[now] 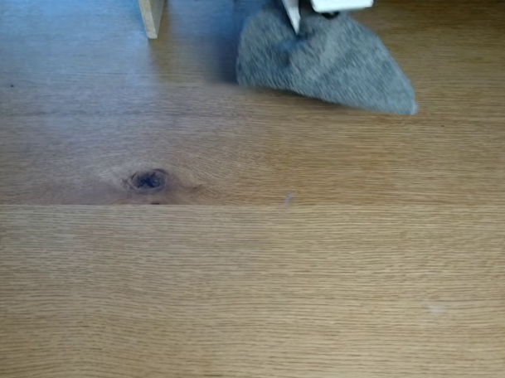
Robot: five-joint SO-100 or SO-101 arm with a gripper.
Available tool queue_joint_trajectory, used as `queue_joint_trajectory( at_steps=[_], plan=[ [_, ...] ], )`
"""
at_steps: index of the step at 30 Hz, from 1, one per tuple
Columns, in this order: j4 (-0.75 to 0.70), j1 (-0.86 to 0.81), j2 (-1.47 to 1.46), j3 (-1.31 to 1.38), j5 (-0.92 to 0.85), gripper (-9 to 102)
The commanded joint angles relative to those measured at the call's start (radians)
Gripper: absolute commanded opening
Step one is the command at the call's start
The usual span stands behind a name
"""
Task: Clean the area in front of the robot
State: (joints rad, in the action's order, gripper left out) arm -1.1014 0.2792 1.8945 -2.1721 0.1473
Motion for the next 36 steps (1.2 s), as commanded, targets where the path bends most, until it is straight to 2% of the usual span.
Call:
queue_joint_trajectory(
  at_steps=[1,8,12,18,27,34,36],
  plan=[
    [0.17,0.101,-0.109,0.135,-0.051,0],
    [0.457,0.149,-0.476,0.275,-0.095,0],
    [0.68,0.084,-0.65,0.29,-0.126,0],
    [0.934,-0.031,-0.871,0.301,-0.17,0],
    [1.216,-0.049,-1.039,0.302,-0.253,0],
    [1.568,-0.029,-1.155,0.305,-0.311,0],
    [1.585,-0.031,-1.192,0.342,-0.33,0]
  ],
)
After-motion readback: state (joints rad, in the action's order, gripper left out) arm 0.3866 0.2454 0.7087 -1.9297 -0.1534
